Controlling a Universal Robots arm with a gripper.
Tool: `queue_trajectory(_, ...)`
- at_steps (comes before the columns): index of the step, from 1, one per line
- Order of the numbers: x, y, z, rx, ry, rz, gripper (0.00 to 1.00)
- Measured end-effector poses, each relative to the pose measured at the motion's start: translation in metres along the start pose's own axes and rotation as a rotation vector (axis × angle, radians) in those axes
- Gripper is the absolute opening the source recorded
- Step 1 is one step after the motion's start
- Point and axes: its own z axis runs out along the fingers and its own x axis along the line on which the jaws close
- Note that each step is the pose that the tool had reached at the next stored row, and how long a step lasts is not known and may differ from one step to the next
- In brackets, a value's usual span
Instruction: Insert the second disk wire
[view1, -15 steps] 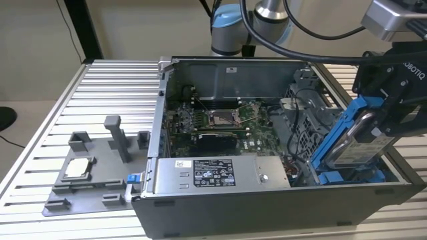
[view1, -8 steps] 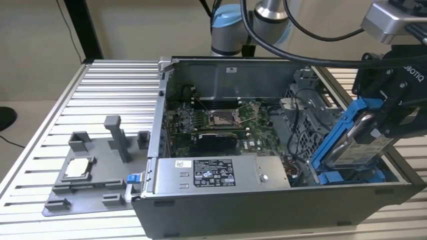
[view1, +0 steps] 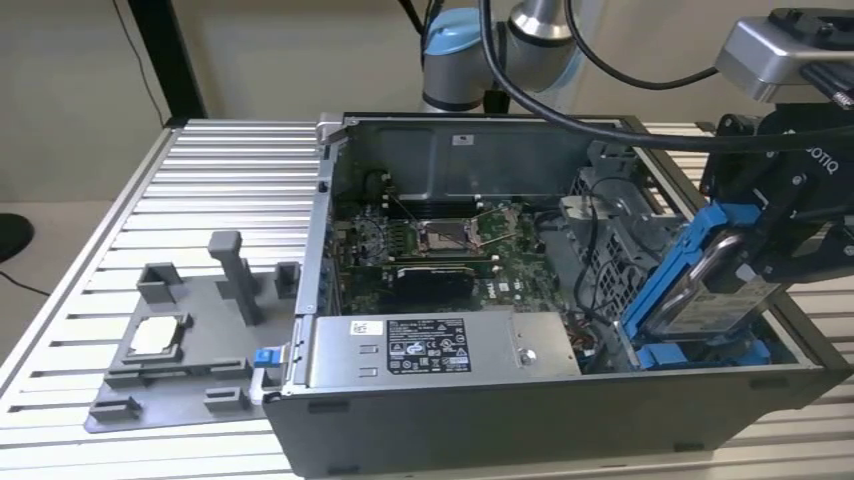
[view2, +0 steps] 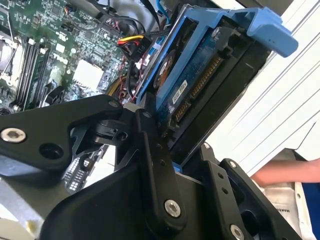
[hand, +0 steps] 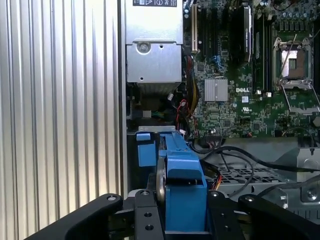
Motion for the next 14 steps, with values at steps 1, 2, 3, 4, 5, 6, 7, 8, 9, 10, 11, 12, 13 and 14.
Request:
queue_trajectory(1,0.0000,0.0000,0.0000,0.0000,0.0001,0.000,0.00)
queue_trajectory(2,0.0000,0.0000,0.0000,0.0000,0.0001,0.000,0.00)
queue_trajectory(3,0.0000,0.0000,0.0000,0.0000,0.0002,0.000,1.00)
queue_trajectory(4,0.0000,0.0000,0.0001,0.0000,0.0000,0.000,1.00)
queue_trajectory(5,0.0000,0.0000,0.0001,0.0000,-0.0001,0.000,1.00)
queue_trajectory(6,0.0001,0.0000,0.0002,0.0000,0.0000,0.000,1.00)
queue_trajectory(7,0.0000,0.0000,-0.0001,-0.0001,-0.0001,0.000,1.00)
queue_trajectory(8,0.0001,0.0000,-0.0005,0.0000,-0.0003,0.000,1.00)
queue_trajectory(9,0.0000,0.0000,-0.0005,-0.0001,-0.0012,0.000,1.00)
queue_trajectory(10,-0.0002,0.0000,-0.0003,-0.0001,-0.0023,0.000,1.00)
queue_trajectory(11,-0.0011,-0.0004,0.0000,-0.0002,-0.0029,-0.001,1.00)
queue_trajectory(12,-0.0026,-0.0008,0.0008,-0.0002,-0.0031,-0.001,1.00)
queue_trajectory(13,-0.0047,-0.0009,0.0023,0.0004,-0.0032,-0.001,1.00)
queue_trajectory(14,-0.0071,-0.0010,0.0037,0.0010,-0.0031,-0.001,1.00)
